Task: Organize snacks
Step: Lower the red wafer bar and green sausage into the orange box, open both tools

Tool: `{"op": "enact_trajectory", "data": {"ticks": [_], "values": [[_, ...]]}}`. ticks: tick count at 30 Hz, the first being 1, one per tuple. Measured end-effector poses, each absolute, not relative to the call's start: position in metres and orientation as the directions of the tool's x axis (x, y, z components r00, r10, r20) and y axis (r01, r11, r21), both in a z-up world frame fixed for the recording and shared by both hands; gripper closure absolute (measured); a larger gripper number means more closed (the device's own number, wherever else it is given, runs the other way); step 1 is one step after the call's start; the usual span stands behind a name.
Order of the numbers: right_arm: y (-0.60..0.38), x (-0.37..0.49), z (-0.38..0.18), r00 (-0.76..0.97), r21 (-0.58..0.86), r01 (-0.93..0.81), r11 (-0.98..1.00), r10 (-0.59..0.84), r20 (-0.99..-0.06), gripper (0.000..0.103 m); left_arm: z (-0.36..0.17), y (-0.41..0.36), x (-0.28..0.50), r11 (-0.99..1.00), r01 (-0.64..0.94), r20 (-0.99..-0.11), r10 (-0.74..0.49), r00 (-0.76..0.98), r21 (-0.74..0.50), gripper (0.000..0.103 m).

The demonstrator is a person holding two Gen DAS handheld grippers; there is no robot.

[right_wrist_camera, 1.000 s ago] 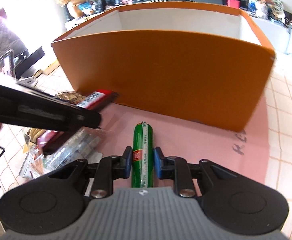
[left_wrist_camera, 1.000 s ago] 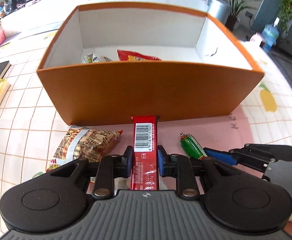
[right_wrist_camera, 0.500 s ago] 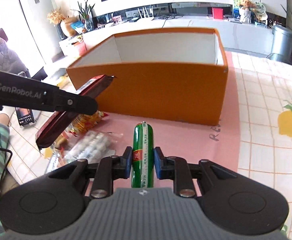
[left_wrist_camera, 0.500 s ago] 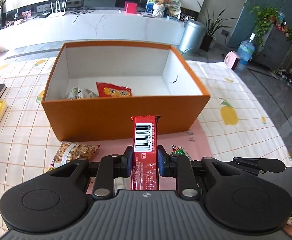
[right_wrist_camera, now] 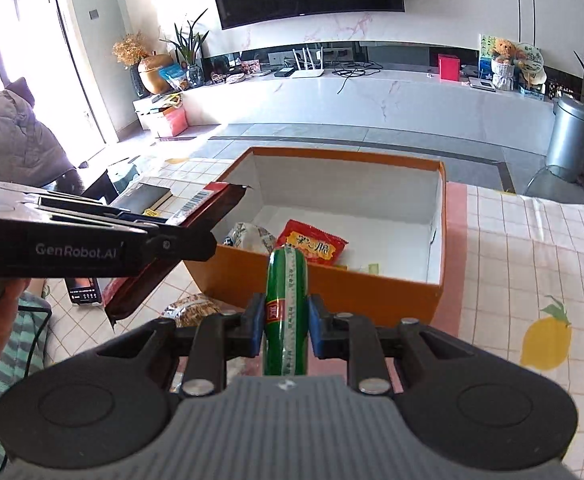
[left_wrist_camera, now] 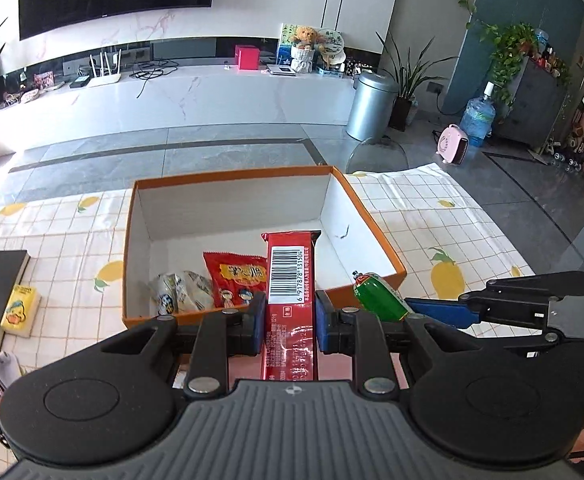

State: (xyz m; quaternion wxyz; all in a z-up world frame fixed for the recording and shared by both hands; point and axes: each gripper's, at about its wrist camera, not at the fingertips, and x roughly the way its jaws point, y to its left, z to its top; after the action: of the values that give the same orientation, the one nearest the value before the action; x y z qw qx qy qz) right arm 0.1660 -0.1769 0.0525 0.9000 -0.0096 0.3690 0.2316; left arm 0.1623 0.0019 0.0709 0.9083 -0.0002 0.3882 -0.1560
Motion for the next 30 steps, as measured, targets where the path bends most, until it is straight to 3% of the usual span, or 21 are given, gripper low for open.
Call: {"op": "enact_trajectory", "data": {"ticks": [14,30], "values": [[-0.144,0.261,0.047,0.521,0.173,-0.425,0.889,0.396,-0.756,0.083,0.057,0.036,0.254,0.953,0.273,-0.763,-0.272,0.586,-0.130,0.076],[-0.129,0.382,-0.032,0.348,0.341,-0.267,0.901,0.420,-0.838,0.083,-0.034,0.027,0.353,0.952,0.285,-0.890,-0.031,0.456,0.113,0.076]]}}
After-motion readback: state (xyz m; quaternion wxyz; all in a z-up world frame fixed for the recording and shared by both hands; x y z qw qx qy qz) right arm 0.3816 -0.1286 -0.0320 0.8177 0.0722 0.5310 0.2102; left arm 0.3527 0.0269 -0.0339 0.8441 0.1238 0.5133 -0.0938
